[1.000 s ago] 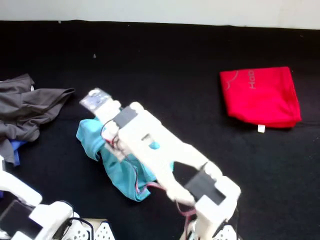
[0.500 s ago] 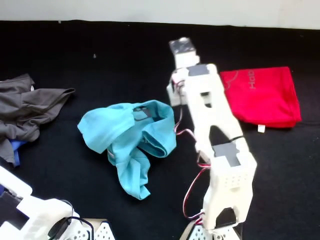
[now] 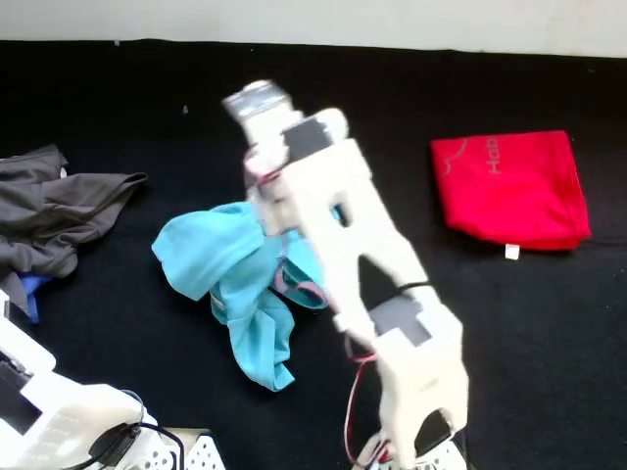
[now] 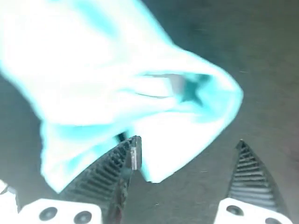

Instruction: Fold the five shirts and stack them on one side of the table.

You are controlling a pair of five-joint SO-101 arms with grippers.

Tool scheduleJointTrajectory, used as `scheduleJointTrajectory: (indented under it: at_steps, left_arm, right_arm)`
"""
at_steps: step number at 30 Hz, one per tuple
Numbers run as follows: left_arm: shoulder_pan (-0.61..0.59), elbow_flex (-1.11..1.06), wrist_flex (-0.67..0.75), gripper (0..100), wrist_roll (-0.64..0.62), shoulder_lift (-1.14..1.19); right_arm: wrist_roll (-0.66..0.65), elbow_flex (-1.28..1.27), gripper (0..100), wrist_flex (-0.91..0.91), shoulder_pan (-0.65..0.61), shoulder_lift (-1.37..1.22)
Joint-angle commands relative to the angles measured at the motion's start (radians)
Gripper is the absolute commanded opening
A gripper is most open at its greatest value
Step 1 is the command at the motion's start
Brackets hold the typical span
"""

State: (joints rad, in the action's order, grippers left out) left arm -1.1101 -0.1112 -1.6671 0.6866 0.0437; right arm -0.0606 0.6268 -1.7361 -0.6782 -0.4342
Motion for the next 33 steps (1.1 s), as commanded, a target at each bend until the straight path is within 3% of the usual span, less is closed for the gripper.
scheduleJointTrajectory:
  at_steps: [1,8,13,17,21,22,28,31,33]
  left_arm:
    - [0.004,0.036,0.000,17,0.008,0.002]
    - [-0.041,0.065,0.000,17,0.009,0.002]
    - [-0.044,0.091,-0.002,17,0.009,0.004]
    - [-0.044,0.085,-0.003,17,0.009,0.004]
    - [-0.044,0.084,-0.002,17,0.009,0.004]
    - [-0.042,0.084,-0.002,17,0.009,0.004]
    - [-0.016,0.082,0.000,17,0.009,0.004]
    - [0.008,0.082,0.000,17,0.008,0.004]
    - [0.024,0.082,-0.005,17,0.008,0.004]
  right_arm:
    - [0.003,0.056,29.7,0.021,-0.122,-0.022]
    - [0.003,0.058,29.7,0.056,-0.302,-0.154]
    - [0.003,0.058,29.7,0.148,-0.318,-0.249]
    - [0.003,0.058,27.2,0.237,-0.199,-0.312]
    - [0.005,0.070,2.4,0.306,-0.001,-0.308]
    - [0.006,0.096,0.0,0.306,0.048,-0.308]
    - [0.005,0.308,2.8,0.286,0.300,-0.306]
    - [-0.003,0.361,4.3,0.286,0.361,-0.309]
    - [-0.048,0.367,11.7,0.251,0.369,-0.308]
